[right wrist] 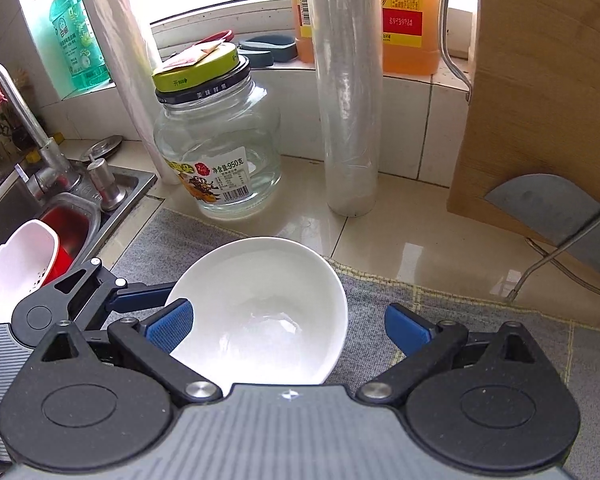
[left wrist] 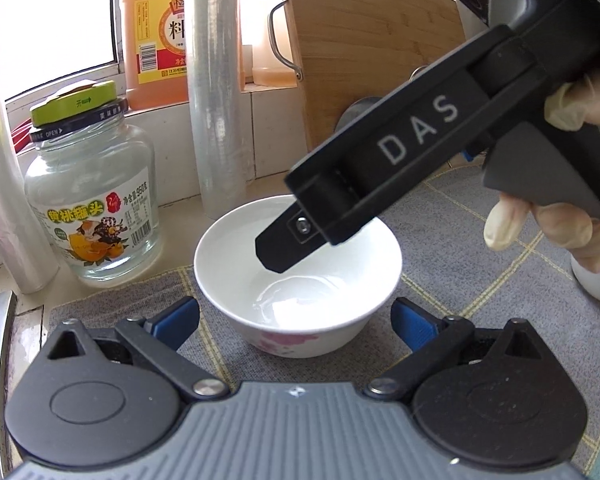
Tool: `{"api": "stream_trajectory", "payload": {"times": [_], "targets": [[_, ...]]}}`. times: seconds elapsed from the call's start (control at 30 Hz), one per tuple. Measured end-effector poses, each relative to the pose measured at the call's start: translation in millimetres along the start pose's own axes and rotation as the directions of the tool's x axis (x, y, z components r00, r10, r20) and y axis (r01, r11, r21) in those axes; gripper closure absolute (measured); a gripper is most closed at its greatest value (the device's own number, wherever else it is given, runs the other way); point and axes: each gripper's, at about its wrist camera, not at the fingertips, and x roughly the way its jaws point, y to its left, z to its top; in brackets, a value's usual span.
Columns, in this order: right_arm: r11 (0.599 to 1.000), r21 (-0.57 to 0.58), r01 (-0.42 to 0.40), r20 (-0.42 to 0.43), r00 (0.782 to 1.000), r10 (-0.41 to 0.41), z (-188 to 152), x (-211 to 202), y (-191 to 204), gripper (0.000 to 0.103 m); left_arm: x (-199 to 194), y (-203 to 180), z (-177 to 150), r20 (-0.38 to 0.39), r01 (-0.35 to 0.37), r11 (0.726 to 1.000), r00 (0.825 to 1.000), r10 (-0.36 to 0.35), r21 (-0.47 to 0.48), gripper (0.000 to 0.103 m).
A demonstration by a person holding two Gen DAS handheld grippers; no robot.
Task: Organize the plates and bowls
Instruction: 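Close the right gripper on the pink-flowered bowl's rim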
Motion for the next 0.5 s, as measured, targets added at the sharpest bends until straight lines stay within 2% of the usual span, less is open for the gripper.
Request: {"api": "stream_trajectory", "payload": {"times": [0.13, 0.23, 0.5], "targets": [[0.999, -0.010, -0.042, -0.034, 0.999, 0.041, 7, 10, 0, 0.000, 4, 2, 1, 0.009, 0.009, 1.000, 1.000, -0.009, -0.010, 0.004], [0.998, -0.035, -0.049, -0.047, 0.998, 0.047, 11, 14, 3, 0.000, 6, 3, 2, 0.009, 0.011, 1.000, 1.000, -0.011, -0.012, 0.009], [0.993, -0.037, -0.108, -0.079, 0.991, 0.105, 19, 19, 3, 0.000, 5, 4, 2, 0.020, 0.013, 1.000, 1.000, -0.013, -0.015, 0.009]]}}
